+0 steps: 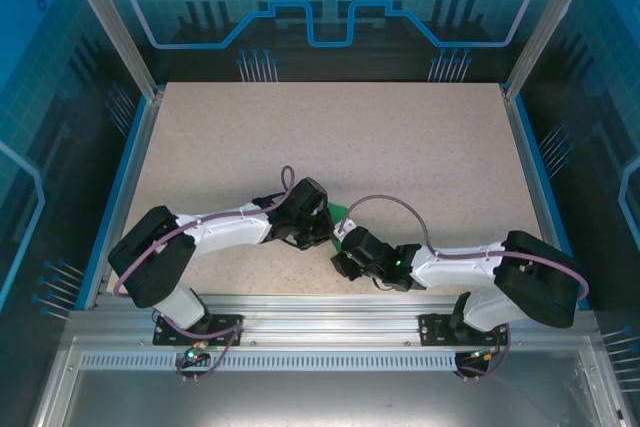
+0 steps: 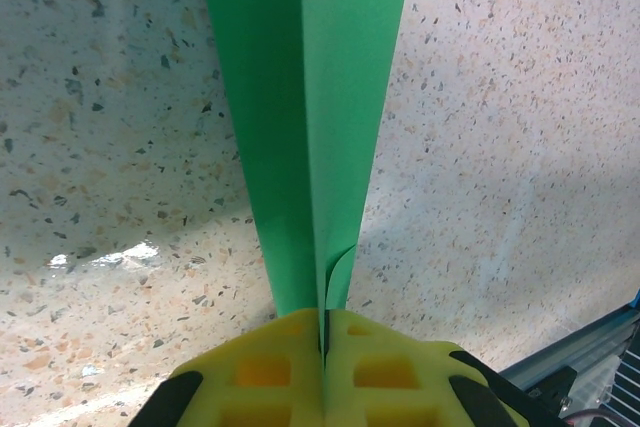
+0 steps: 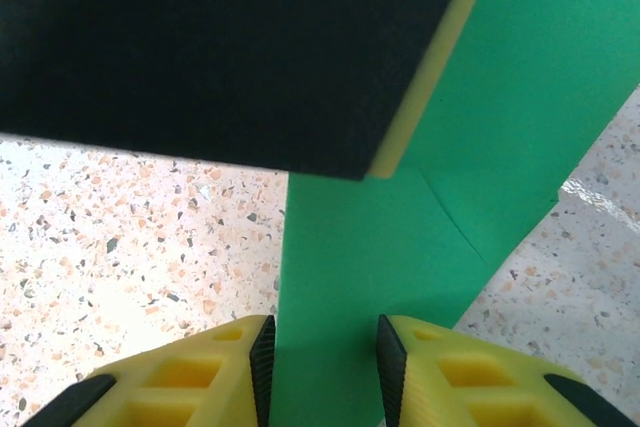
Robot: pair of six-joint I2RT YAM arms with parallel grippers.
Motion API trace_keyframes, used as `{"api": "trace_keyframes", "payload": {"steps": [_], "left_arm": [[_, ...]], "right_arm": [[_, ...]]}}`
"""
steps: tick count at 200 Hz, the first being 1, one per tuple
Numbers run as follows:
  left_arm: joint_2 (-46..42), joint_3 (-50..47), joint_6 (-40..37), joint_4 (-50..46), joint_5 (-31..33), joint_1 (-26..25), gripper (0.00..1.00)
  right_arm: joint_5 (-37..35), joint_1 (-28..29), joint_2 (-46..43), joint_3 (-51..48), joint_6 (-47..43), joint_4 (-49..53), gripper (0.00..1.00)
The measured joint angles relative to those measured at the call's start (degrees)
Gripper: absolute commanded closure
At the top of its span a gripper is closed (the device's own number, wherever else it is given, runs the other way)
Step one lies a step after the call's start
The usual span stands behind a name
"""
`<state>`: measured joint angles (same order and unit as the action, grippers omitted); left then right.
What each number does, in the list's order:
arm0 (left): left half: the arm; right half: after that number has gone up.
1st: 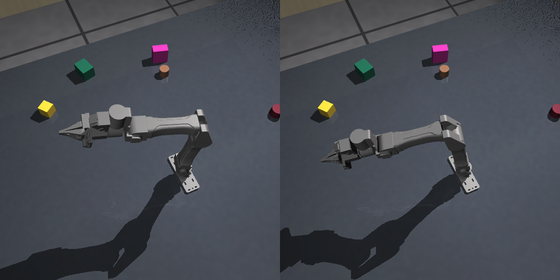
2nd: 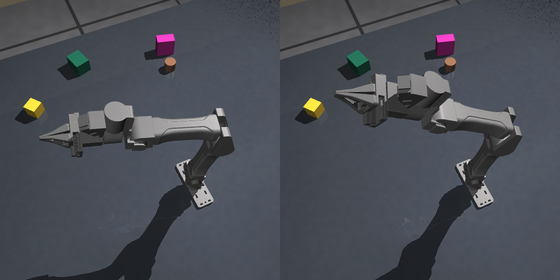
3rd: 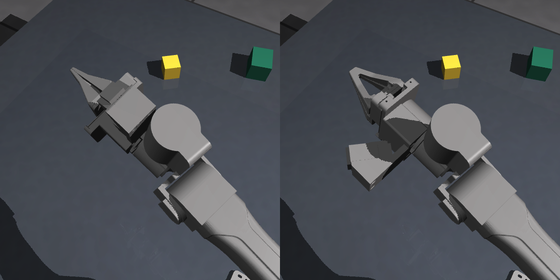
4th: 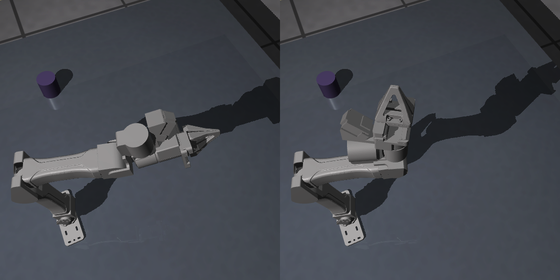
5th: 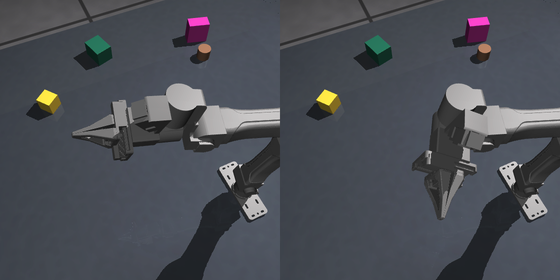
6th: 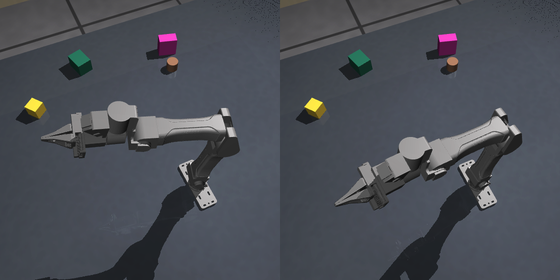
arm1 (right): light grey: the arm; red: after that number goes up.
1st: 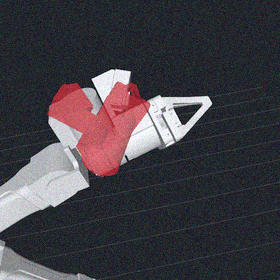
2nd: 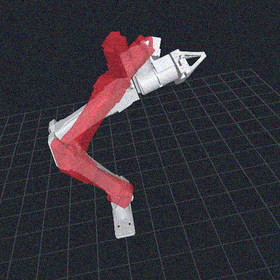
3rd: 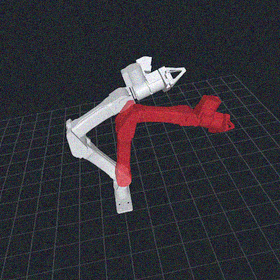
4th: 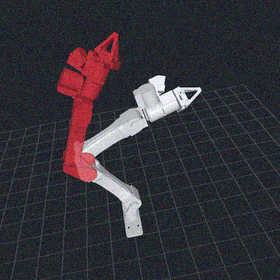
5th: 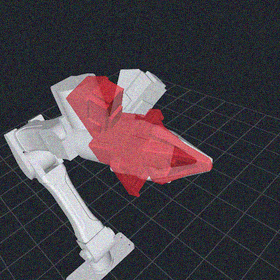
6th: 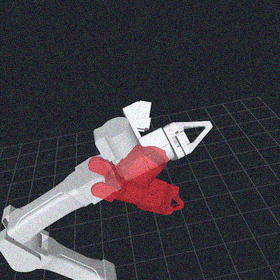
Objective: Fold a paper plane with a square sheet of paper (pick it up from the middle)
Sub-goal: Fold the wing for the fifth time at the center of the table.
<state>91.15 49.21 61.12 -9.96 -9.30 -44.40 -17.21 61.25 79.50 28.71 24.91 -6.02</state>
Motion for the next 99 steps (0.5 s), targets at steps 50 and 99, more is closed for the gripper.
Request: {"api": "trace_keyframes", "payload": {"steps": [50, 99], "left_arm": [[0.00, 0.15, 0.02, 0.22, -0.02, 0.09, 0.95], [0.35, 0.17, 0.00, 0.68, -0.09, 0.11, 0.95]], "right_arm": [[-0.42, 0.00, 0.00, 0.00, 0.55, -0.46, 0.64], [-0.39, 0.00, 0.00, -0.26, 1.16, -0.79, 0.77]]}}
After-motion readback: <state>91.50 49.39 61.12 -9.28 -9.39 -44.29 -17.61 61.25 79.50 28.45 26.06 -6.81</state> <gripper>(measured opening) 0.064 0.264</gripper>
